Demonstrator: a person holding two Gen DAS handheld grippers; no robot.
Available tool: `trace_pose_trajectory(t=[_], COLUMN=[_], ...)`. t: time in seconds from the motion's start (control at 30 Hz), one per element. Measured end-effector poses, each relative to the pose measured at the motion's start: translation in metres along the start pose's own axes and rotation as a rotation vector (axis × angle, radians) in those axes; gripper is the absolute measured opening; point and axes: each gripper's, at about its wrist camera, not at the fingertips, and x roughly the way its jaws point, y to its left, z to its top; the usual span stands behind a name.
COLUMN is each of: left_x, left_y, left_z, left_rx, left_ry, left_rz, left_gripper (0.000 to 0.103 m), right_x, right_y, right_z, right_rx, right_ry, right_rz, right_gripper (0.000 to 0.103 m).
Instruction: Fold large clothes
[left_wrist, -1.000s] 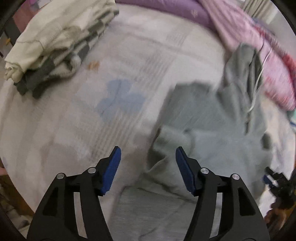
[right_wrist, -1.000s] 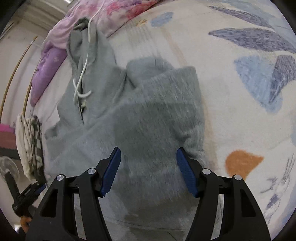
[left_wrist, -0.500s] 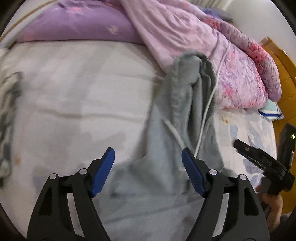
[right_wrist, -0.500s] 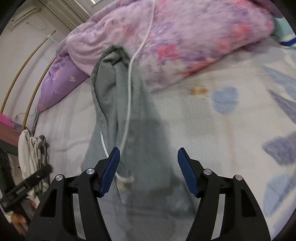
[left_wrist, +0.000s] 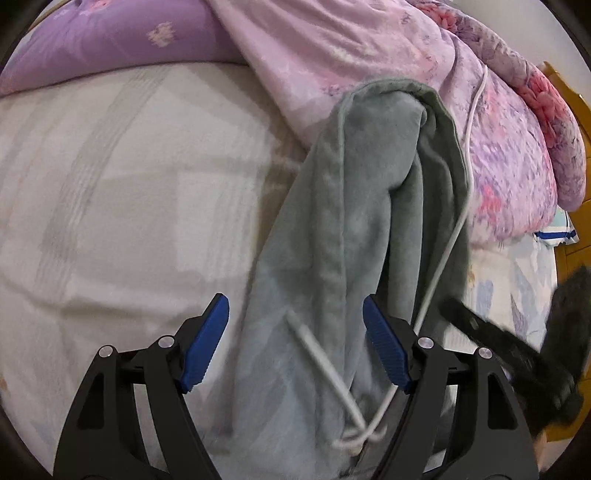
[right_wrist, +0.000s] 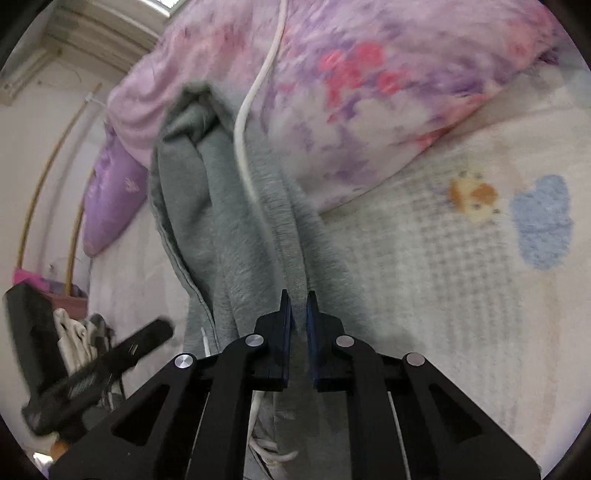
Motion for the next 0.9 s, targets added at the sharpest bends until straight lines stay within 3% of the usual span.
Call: trace_pose_trajectory(t=[0.2, 0.3, 0.37, 0.53, 0.67, 0.73, 0.8, 0.9], left_x=[0.032, 0.039, 0.038, -0.024, -0.08, -0.08, -0.064, -0.035], left_y=[-0.023, -0.032, -0.03, -0.002, 0.041, 0.069, 0.101, 0.127], left_z=[0.021, 0.025, 0.026, 0.018, -0.019, -0.041, -0.063, -0.085], left_rx=[0.058, 0.11, 0.122, 0.096, 0.047, -0.01, -0.101, -0.223], left_ry=[0.018, 0.002, 0.004, -0.114, -0.161, -0.111, -0.021, 0.135], left_rz=[0.086, 0.11, 0.1, 0.022, 0.014, 0.073, 0.105, 0.055], left_gripper=[0.074, 0.06, 0.011, 0.009, 0.008, 0.008, 0.008, 0.014], right_x=[-0.022, -0.034, -0.041, -0.076, -0.113, -0.118, -0.112, -0.111], right_y=[-0.034, -0.039, -0.043, -0.05, -0.071, -0.094, -0.125, -0.143], right_z=[0.0, -0.007, -0.01, -0.021, -0.049, -0.068, -0.086, -0.101], right_rx=[0.042, 0.042, 0.032, 0.046, 0.108, 0.138, 0.217, 0.242], right_ry=[-0.025, -0.047, -0.056, -0.113, -0.126, -0.094, -0.025, 0.023], right_rz=[0.001, 0.015, 0.01, 0.026, 0.032, -0.077, -0.125, -0.186], right_gripper=[0.007, 0.007, 0.007, 0.007, 0.007, 0.006, 0.006, 0.009])
